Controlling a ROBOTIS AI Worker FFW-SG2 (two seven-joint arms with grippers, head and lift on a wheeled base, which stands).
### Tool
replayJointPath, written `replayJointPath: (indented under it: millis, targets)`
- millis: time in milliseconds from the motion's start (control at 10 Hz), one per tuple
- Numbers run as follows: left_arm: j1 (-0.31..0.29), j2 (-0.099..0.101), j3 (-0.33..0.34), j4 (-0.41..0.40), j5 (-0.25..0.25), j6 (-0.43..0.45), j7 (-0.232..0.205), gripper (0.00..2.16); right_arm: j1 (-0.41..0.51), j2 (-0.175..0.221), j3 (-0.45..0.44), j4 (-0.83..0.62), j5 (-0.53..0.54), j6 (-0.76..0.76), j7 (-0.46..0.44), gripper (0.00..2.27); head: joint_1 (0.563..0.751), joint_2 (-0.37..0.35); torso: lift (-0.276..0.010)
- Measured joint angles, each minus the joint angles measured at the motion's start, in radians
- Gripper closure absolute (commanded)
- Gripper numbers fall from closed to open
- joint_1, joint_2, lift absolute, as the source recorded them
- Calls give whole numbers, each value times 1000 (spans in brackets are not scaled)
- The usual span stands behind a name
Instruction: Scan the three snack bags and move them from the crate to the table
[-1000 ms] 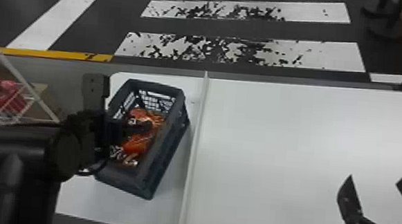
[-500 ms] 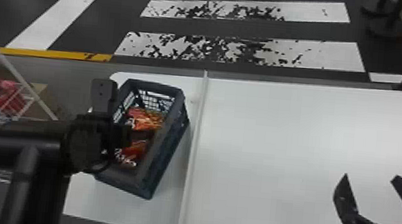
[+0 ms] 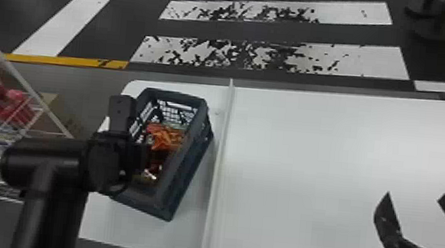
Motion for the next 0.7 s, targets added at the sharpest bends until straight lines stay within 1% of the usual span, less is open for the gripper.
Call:
replayJointPath:
  millis: [200,400,700]
  targets:
    - [10,-1,8,-33,1,-19,12,1737,-4,3,0,1,-2,-5,0,90,695,216,-62]
    - [40,-2,25,-90,3,-46,19,1737,-5,7,0,1,-3,-5,0,90,695,224,-62]
    - [96,-6,48,-178,9,-101,51,1727,-6,9,0,1,-2,-5,0,90,695,234,-62]
